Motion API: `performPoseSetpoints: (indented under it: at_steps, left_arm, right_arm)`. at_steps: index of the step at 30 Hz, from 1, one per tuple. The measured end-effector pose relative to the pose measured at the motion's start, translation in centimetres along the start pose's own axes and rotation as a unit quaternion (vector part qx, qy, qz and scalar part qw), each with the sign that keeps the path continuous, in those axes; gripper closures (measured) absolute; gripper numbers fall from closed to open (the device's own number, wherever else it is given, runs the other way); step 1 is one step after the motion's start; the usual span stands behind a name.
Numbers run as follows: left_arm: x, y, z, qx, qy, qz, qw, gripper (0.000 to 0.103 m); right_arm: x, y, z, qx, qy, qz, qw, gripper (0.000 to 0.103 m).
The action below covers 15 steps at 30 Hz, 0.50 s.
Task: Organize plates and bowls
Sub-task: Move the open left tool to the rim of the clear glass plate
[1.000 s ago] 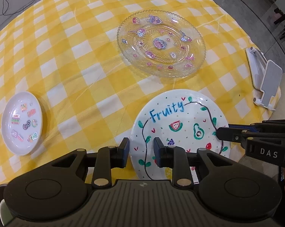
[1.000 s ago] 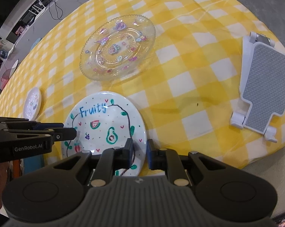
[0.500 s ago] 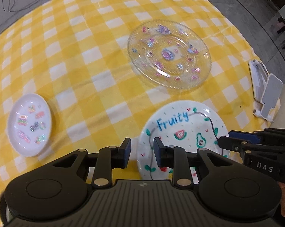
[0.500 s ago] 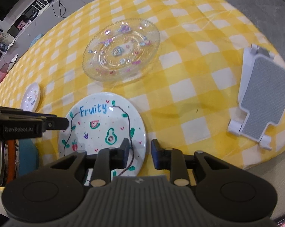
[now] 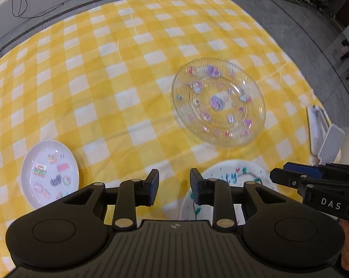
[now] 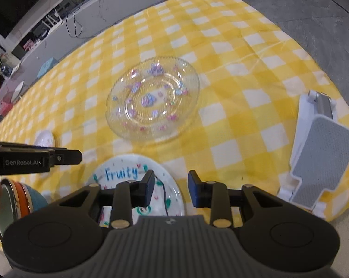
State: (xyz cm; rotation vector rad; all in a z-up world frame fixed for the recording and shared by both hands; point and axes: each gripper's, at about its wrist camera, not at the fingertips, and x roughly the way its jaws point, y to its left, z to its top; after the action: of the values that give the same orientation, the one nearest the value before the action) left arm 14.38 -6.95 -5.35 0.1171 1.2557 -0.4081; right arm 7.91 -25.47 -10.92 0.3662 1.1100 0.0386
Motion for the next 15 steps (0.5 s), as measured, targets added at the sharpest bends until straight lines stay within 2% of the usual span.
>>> performPoseSetpoints:
  at_steps: [9,15]
  left_arm:
    - [0.2,0.0,1.6,-0.002,-0.018,0.002,0.9998,0.064]
    - [1.1,0.7,2.4,-0.027,-0.022,0.006,0.9994,0.062]
  right_arm:
    - [0.7,-0.9,2.2,0.029,-0.015,0.005,0.999,0.072]
    - [1.3,-1.9,3.5,0.047,-0.026,0.001,0.999,0.071]
